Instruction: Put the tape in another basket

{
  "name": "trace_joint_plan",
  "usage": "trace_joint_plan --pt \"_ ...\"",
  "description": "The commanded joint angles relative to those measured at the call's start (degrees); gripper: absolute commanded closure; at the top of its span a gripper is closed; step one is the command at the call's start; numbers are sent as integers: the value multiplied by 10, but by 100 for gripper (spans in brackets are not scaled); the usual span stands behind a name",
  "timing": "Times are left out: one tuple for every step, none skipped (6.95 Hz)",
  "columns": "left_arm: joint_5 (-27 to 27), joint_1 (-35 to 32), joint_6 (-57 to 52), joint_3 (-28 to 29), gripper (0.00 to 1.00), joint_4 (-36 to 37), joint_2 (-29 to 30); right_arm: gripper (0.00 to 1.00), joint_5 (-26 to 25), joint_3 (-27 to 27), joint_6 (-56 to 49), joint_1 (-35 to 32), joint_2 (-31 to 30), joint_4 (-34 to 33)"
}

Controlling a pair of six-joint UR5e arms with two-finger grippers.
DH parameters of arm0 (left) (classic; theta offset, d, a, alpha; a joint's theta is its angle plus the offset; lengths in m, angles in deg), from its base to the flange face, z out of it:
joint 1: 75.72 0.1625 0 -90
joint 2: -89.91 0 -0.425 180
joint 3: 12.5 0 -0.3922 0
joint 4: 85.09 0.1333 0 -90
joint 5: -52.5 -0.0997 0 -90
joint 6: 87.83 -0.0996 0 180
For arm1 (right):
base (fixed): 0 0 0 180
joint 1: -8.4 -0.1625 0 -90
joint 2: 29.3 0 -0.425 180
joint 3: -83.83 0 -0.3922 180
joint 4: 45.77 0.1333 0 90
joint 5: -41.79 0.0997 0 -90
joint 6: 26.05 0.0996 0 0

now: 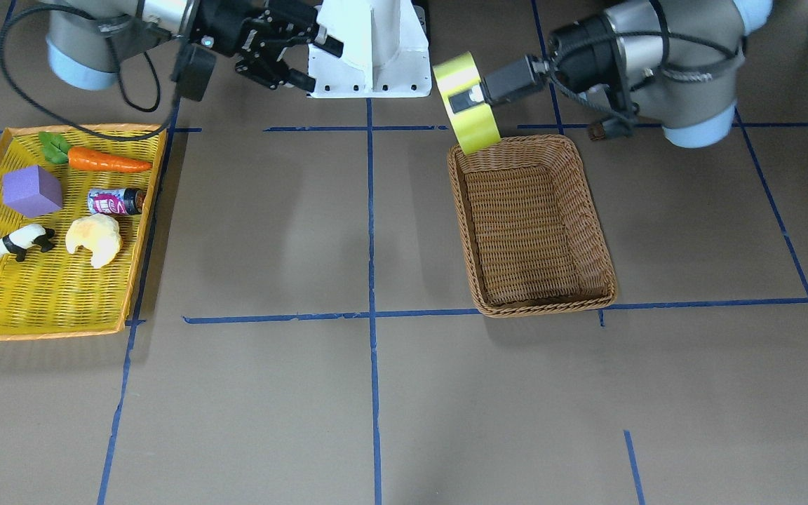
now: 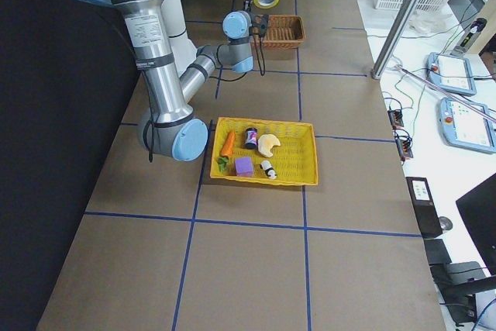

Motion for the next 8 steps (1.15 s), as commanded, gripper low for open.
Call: trace_joint_plan --pt "88 -28 -141 22 100 126 1 0 33 -2 -92 -68 -4 -110" --pt "102 -37 -221 20 100 199 1 0 33 -2 -164 -93 -5 -185" --pt "102 -41 -291 16 100 259 -6 0 26 -3 -263 -114 -6 -268" --pt "102 -33 -356 16 100 306 -13 0 25 -3 -374 -142 -6 -357" --pt "98 -31 -449 15 100 368 -24 0 9 -3 -514 -163 -12 -433" --pt "84 -15 -516 15 100 409 -33 0 8 -2 -627 -190 -18 -507" --pt "63 7 -548 15 100 422 -50 0 14 -1 -707 -213 -16 -565" --pt "38 23 -570 15 100 432 -60 0 17 0 -744 -229 -16 -589"
